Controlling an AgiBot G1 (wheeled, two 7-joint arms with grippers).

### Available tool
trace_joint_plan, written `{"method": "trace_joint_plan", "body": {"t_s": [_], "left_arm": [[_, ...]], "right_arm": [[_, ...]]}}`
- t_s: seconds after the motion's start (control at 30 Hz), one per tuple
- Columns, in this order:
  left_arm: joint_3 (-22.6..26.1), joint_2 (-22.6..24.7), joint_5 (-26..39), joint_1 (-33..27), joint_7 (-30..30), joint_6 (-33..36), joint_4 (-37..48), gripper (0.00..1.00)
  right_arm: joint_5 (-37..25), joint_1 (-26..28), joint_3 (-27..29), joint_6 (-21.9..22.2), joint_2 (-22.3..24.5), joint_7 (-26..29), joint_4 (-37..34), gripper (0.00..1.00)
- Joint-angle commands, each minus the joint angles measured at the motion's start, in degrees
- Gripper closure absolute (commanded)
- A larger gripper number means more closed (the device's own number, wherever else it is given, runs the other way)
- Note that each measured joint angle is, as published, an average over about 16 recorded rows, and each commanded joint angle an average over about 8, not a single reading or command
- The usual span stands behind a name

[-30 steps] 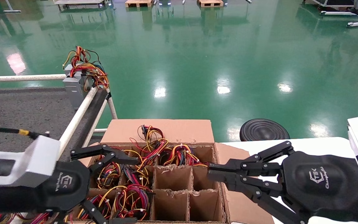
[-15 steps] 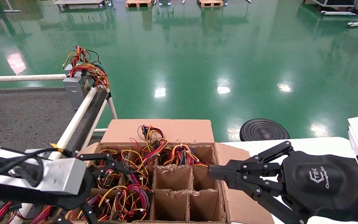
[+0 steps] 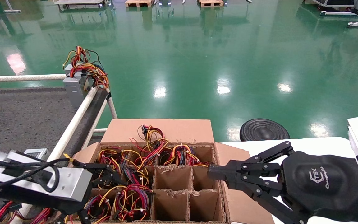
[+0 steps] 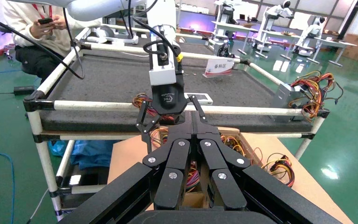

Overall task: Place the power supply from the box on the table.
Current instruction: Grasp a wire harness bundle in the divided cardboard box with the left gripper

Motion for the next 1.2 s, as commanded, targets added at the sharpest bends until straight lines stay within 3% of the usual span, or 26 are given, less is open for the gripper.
{"method": "trace_joint_plan", "body": {"t_s": [0.03, 1.2], "left_arm": [[0.7, 0.4, 0.0, -0.3, 0.9, 0.1, 1.3, 0.0], [6.9, 7.5, 2.0, -5.0, 10.4, -1.5, 15.1, 0.0]], "right_arm": [[0.0, 0.0, 0.0, 0.0, 0.0, 0.0, 0.0, 1.0], [0.0, 0.0, 0.0, 0.0, 0.0, 0.0, 0.0, 1.0]]}}
